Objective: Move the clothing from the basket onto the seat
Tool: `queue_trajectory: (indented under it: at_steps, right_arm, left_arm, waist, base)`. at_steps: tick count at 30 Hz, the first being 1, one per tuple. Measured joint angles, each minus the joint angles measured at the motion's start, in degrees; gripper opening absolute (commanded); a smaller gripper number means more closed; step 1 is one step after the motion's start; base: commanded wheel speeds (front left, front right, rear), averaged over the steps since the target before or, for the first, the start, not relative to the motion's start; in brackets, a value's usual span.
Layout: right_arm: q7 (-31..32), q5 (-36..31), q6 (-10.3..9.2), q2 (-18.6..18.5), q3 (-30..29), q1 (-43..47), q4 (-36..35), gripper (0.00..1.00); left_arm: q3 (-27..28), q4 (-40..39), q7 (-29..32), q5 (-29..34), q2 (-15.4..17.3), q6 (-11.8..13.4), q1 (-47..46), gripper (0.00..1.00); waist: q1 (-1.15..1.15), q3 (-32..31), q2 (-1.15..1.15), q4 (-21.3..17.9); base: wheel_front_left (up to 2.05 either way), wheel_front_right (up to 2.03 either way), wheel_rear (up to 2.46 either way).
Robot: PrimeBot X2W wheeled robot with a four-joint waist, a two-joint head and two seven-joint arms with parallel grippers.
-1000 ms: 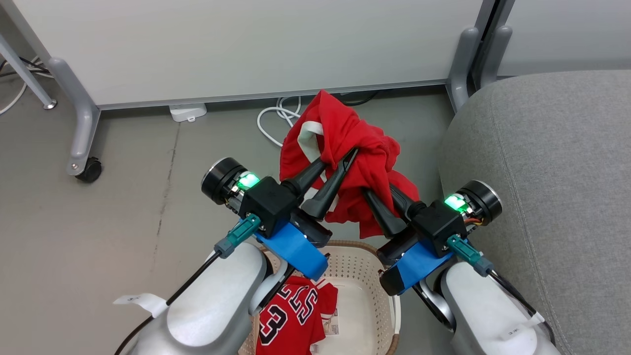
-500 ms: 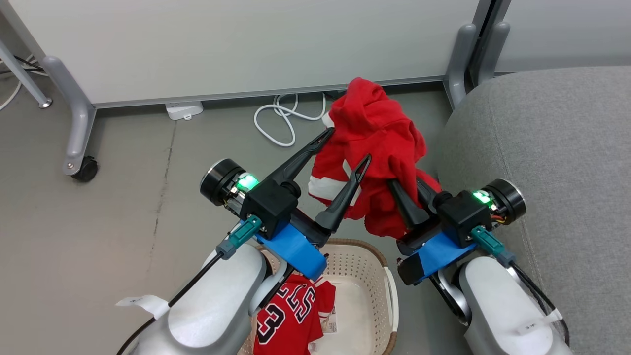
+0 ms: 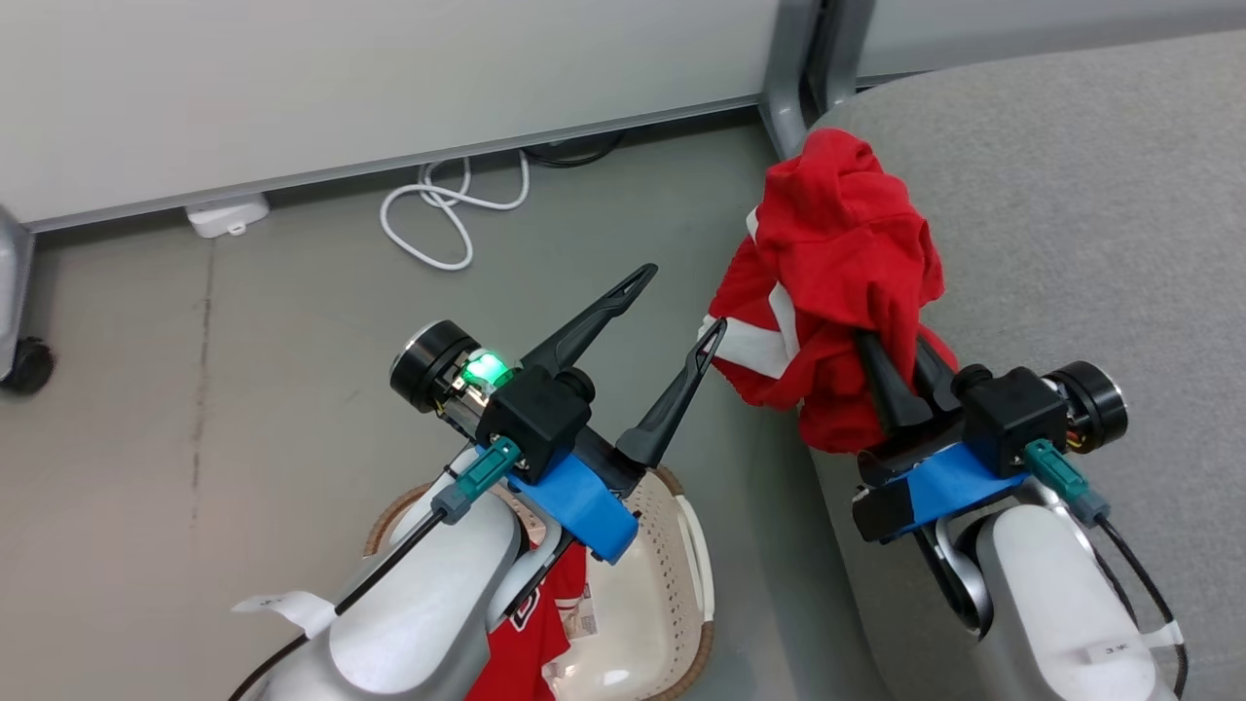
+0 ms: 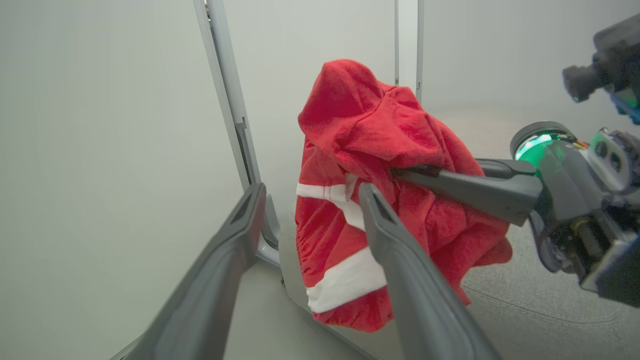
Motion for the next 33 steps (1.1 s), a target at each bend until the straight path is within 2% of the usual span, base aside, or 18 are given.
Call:
queue_trajectory:
  at_steps: [11,20,26,33]
  right_arm:
    - [-0.01,0.74,0.00,0.31,-5.03,2.08,-3.60,0.00]
    - [-0.01,1.68,0.00,0.57,-9.68,5.16,-5.80,0.00]
    - [-0.01,3.18,0.00,0.65,-10.88,6.14,-7.16,0.00]
    - [0.00,3.92,0.00,0.70,-13.38,4.86,-9.31,0.00]
  left_arm:
    - [-2.79,0.56,0.00,0.90,0.68,-0.01,-0.32,1.00]
    - [-4.39,0.97,0.00,0.96,1.30,-0.03,-0.99,1.00]
    - [-4.83,1.00,0.00,0.94,1.38,-0.01,-1.21,1.00]
    - [-5.03,0.97,0.00,0.94,1.53,0.31,-1.99,1.00]
  waist:
    - [0.00,2.91,0.00,-8.42]
    - [0.00,3.62,0.00,-13.32]
    - [0.00,3.80,0.00,-14.38]
    - [0.00,4.68,0.00,-13.53]
  base:
    - [0.00,0.00,0.00]
    - [0.00,0.00,0.00]
    - [0.00,0.00,0.00]
    - [0.00,0.00,0.00]
